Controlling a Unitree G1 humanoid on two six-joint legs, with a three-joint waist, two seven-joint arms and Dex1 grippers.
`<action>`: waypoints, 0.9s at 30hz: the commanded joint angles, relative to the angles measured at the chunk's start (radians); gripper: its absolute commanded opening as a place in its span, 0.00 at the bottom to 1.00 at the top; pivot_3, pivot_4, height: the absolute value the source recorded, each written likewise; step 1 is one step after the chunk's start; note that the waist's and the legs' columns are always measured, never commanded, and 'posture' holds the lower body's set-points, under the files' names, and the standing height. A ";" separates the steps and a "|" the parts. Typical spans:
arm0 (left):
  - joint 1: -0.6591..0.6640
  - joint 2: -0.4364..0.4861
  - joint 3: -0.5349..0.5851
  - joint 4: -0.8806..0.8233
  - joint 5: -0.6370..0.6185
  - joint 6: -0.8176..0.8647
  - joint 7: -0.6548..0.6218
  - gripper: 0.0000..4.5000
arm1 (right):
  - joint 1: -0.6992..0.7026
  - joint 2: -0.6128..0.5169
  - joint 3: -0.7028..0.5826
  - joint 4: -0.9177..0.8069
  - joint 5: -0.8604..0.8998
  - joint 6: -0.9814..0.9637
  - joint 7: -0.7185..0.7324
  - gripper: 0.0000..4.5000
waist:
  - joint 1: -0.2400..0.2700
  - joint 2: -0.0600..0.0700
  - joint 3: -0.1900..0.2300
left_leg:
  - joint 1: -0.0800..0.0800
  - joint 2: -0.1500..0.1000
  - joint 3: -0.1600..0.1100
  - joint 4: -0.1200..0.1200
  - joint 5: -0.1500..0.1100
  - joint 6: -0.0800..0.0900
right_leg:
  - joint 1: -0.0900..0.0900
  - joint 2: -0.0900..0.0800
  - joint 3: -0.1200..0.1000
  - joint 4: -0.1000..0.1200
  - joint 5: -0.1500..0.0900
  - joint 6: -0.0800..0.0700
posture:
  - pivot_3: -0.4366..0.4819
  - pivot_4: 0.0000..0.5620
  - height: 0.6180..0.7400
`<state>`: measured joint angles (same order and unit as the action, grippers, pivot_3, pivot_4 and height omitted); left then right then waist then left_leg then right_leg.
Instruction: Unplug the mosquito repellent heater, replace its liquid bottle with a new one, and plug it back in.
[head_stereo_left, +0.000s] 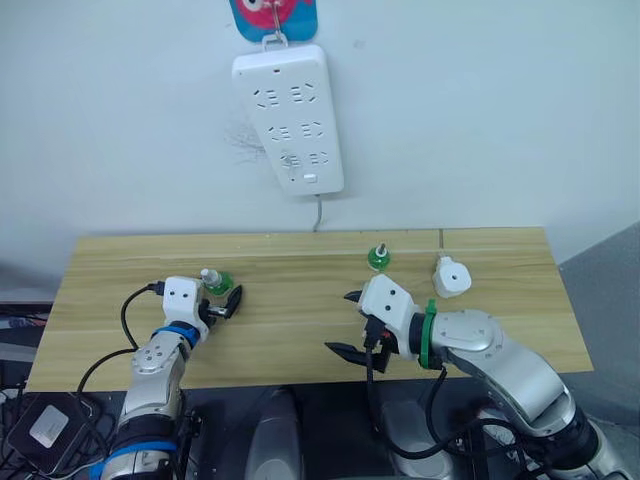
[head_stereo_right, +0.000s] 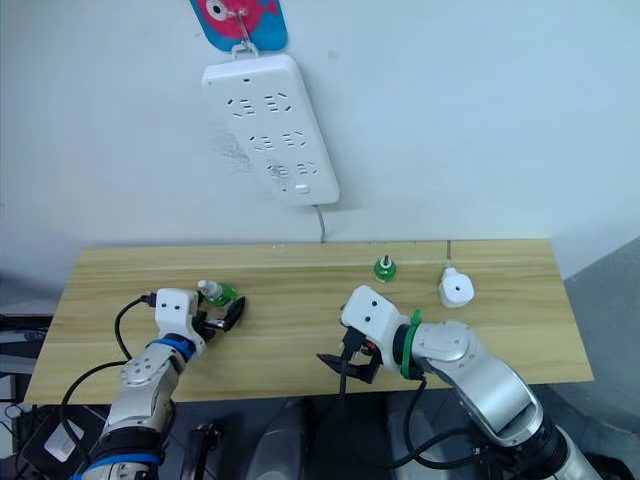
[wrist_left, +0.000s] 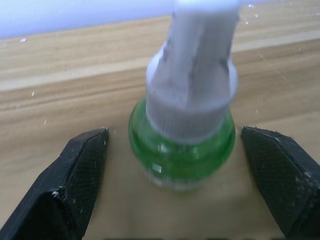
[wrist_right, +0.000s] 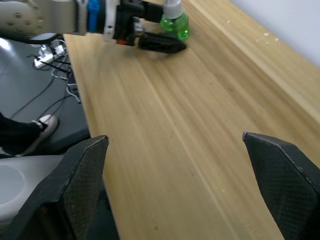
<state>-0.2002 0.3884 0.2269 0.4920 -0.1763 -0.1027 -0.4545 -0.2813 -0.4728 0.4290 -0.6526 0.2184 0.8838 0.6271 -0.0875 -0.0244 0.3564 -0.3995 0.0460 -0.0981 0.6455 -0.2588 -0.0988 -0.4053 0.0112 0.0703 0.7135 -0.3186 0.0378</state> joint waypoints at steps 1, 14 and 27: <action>0.003 0.003 -0.029 0.063 0.030 -0.033 -0.015 1.00 | 0.011 -0.011 -0.020 -0.050 0.018 0.007 -0.007 0.99 | 0.000 0.000 0.001 | 0.000 0.000 0.000 0.000 0.000 0.000 | 0.000 0.000 0.000 0.000 0.000 0.000 | 0.27 0.75 0.88; 0.083 0.017 -0.049 0.025 0.034 -0.094 -0.025 0.50 | -0.015 -0.015 -0.031 -0.020 0.023 -0.011 -0.024 1.00 | -0.004 0.001 0.004 | 0.000 0.001 0.001 -0.001 0.000 0.000 | 0.000 0.000 0.001 -0.001 -0.001 0.002 | 0.29 0.69 0.88; -0.108 0.250 -0.339 -0.597 -0.140 0.337 -0.578 0.50 | -0.208 0.067 -0.148 0.088 0.149 -0.067 0.057 1.00 | 0.003 -0.001 0.000 | -0.006 0.000 -0.004 -0.001 0.005 -0.010 | -0.003 -0.001 -0.004 -0.003 0.001 0.001 | 0.33 0.47 0.88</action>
<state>-0.2819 0.6239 -0.0967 -0.0441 -0.2742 0.1786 -0.9725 -0.4684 -0.4141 0.3049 -0.5528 0.3202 0.8110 0.6558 -0.0849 -0.0259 0.3567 -0.4054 0.0455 -0.1019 0.6442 -0.2535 -0.1086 -0.4089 0.0101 0.0657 0.7113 -0.3178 0.0388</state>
